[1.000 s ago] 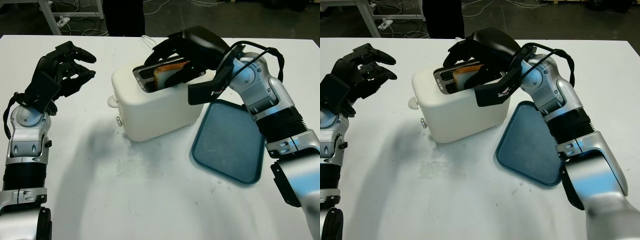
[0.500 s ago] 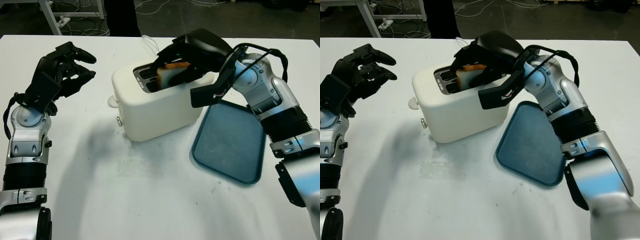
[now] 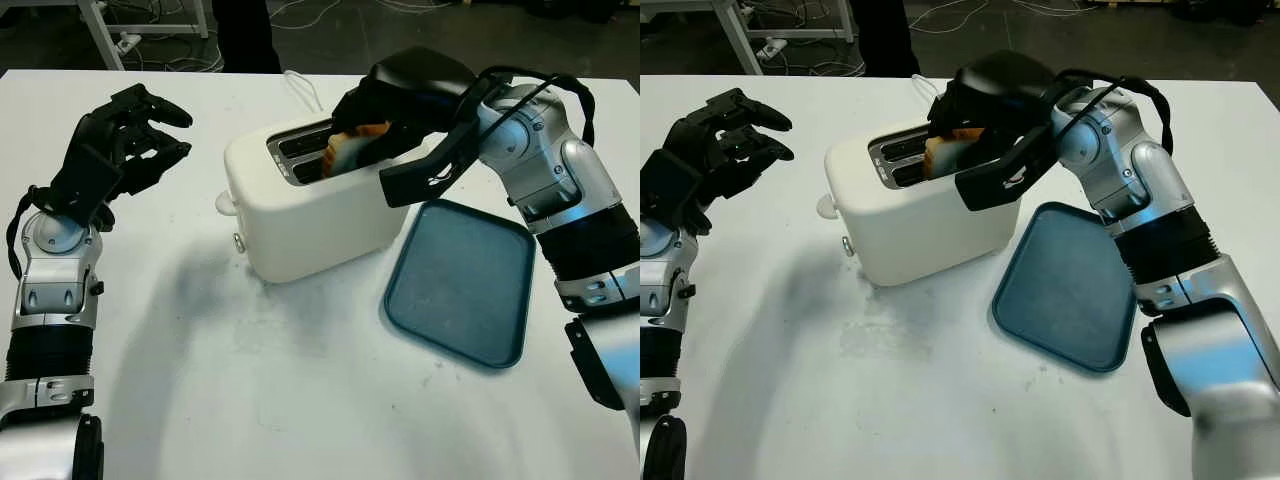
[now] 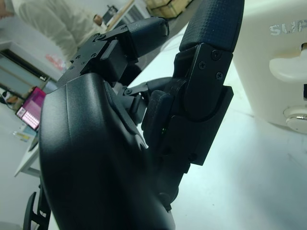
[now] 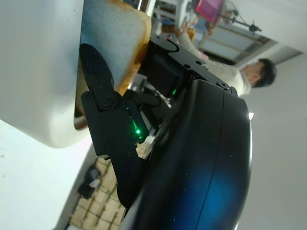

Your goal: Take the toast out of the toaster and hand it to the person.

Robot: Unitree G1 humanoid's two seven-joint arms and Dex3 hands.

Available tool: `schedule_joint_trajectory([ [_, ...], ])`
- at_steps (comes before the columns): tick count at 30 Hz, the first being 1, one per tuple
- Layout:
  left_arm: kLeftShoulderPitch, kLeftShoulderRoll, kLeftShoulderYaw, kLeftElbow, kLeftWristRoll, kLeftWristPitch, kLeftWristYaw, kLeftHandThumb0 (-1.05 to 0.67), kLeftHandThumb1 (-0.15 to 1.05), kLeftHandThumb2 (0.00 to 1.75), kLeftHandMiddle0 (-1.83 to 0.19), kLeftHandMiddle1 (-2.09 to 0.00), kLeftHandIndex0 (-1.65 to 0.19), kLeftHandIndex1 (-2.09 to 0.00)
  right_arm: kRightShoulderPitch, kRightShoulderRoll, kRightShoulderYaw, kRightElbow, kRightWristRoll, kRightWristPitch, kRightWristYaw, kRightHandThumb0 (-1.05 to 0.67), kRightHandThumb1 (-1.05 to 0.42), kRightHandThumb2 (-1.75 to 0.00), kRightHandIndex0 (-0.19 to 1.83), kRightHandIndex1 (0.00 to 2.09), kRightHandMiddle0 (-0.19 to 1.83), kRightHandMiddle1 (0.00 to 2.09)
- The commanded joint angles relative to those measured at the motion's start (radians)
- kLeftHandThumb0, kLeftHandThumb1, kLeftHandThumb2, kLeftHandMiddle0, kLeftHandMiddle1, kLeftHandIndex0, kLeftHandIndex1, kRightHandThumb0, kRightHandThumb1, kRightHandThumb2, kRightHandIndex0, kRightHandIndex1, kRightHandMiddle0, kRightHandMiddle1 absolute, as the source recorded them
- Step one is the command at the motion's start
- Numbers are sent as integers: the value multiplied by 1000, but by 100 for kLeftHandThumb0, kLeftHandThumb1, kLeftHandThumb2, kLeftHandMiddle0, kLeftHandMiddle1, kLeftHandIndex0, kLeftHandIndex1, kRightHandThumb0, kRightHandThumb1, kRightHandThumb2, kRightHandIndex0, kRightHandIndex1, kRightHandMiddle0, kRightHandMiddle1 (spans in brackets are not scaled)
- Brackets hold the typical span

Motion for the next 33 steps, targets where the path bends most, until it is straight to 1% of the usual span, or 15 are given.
schedule_joint_trajectory([
  [1, 8, 7, 6, -1, 7, -12, 7, -105, 92, 13, -51, -127, -47, -119, 31, -9, 11, 9, -23, -32, -31, -52, -77, -1, 98, 171, 77, 156],
  [2, 8, 6, 7, 0, 4, -12, 6, -105, 92, 13, -50, -128, -47, -119, 36, -10, 10, 17, -26, -54, -62, -51, -79, -2, 100, 173, 77, 165],
  [3, 8, 4, 8, 2, 1, -14, 5, -105, 92, 13, -50, -128, -47, -120, 38, -11, 9, 26, -29, -71, -84, -51, -81, -2, 102, 174, 77, 170],
  [5, 7, 3, 10, 5, -1, -18, 4, -105, 92, 12, -50, -128, -48, -120, 39, -10, 7, 40, -30, -92, -112, -49, -89, -5, 105, 174, 79, 173],
  [7, 8, 4, 8, 4, 2, -17, 6, -105, 92, 12, -50, -128, -48, -119, 37, -7, 3, 50, -34, -106, -143, -48, -91, -8, 106, 174, 81, 171],
  [9, 8, 4, 8, 3, 1, -16, 5, -105, 92, 13, -50, -128, -48, -119, 35, 1, -5, 74, -33, -139, -203, -47, -92, -9, 109, 174, 89, 159],
  [11, 9, 3, 9, 5, 0, -19, 4, -105, 92, 12, -51, -128, -48, -119, 27, 6, -12, 95, -24, -154, -235, -47, -92, -11, 110, 173, 92, 151],
  [13, 10, 4, 8, 1, 3, -17, 6, -105, 92, 13, -51, -128, -48, -119, 15, 19, -28, 119, -3, -157, -260, -47, -92, -12, 112, 174, 91, 156],
  [16, 10, 3, 10, 2, -3, -15, 4, -105, 92, 13, -51, -128, -48, -119, -23, 39, -71, 164, 60, -167, -267, -45, -92, -11, 112, 174, 90, 157],
  [18, 10, 1, 12, 1, -6, -14, 4, -105, 92, 12, -51, -127, -49, -118, -55, 48, -106, 199, 115, -171, -255, -43, -92, -13, 113, 175, 86, 169],
  [21, 12, 3, 9, 1, 3, -17, 7, -105, 92, 12, -51, -127, -49, -118, -90, 58, -146, 225, 180, -139, -226, -41, -92, -16, 111, 175, 84, 174],
  [23, 12, 4, 8, -2, 4, -12, 9, -105, 92, 13, -51, -127, -49, -118, -121, 56, -177, 255, 228, -132, -205, -40, -92, -19, 107, 175, 82, 174],
  [25, 13, 3, 9, -4, 4, -7, 11, -105, 92, 12, -51, -128, -49, -119, -152, 48, -203, 294, 263, -139, -199, -41, -92, -28, 108, 175, 80, 174],
  [28, 15, 1, 10, -4, 2, -11, 11, -105, 92, 12, -51, -128, -49, -119, -202, 28, -251, 364, 293, -154, -237, -49, -92, -25, 106, 175, 82, 175],
  [33, 16, 0, 11, -7, -1, -6, 10, -105, 92, 12, -50, -128, -48, -119, -263, 4, -323, 475, 312, -127, -331, -54, -92, -26, 107, 175, 81, 174],
])
